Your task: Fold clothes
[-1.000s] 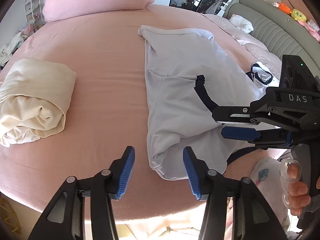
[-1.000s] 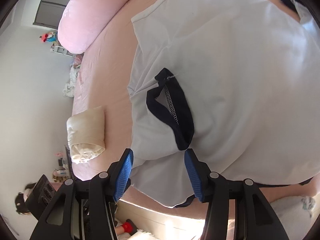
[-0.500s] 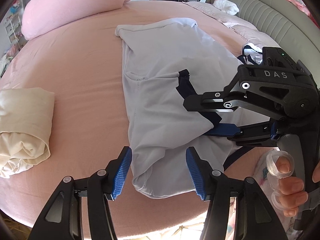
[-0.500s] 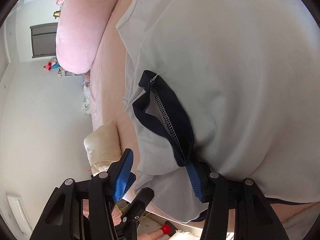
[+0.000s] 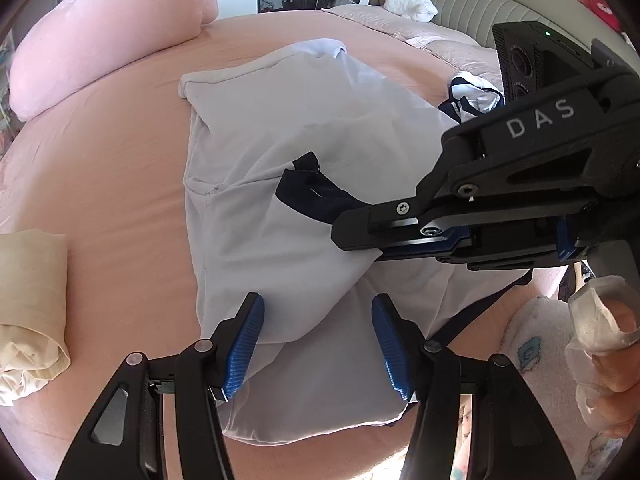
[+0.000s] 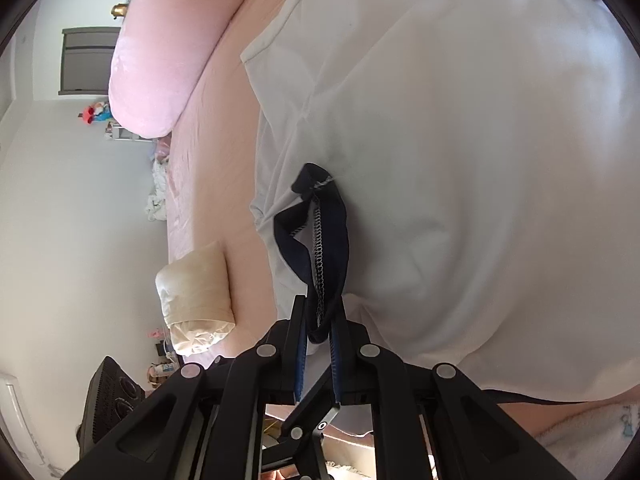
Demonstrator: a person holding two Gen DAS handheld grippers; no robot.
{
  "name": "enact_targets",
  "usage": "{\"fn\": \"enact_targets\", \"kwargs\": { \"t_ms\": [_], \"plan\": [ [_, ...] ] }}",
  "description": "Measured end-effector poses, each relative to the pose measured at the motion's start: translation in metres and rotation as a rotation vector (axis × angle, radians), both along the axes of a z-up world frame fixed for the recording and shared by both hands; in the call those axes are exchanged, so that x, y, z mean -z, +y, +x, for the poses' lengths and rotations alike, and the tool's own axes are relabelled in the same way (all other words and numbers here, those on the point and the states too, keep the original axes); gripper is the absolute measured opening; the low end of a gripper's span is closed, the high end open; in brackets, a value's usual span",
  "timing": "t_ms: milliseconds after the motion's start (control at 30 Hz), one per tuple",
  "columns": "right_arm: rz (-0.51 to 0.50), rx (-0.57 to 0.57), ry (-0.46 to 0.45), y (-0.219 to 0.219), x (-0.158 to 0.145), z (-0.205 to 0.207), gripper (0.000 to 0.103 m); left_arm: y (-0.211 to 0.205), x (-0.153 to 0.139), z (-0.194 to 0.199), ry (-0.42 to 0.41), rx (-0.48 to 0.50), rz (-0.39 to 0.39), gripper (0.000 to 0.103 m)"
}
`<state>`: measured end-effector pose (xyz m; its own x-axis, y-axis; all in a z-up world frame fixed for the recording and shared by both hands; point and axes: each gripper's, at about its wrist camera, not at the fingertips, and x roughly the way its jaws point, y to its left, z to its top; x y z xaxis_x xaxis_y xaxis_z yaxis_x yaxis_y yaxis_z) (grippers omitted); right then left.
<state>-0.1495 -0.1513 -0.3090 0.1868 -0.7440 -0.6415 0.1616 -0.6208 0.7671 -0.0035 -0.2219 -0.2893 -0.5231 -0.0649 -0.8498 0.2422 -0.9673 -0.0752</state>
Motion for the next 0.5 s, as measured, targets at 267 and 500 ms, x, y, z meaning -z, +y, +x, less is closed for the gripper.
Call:
{"fn": "enact_targets", "kwargs": {
  "t_ms": [267,500],
  "plan": [
    [0.007,-0.01,-0.016,-0.006,0.004,0.002,0.009,-0.011,0.006,-0.005,0.073,-0.032,0.104,0.037],
    [0.017,-0.057,-0.006,-0.015,0.003,0.001,0.012,-0.013,0.012,-0.005,0.074,-0.035,0.155,0.015]
  ]
}}
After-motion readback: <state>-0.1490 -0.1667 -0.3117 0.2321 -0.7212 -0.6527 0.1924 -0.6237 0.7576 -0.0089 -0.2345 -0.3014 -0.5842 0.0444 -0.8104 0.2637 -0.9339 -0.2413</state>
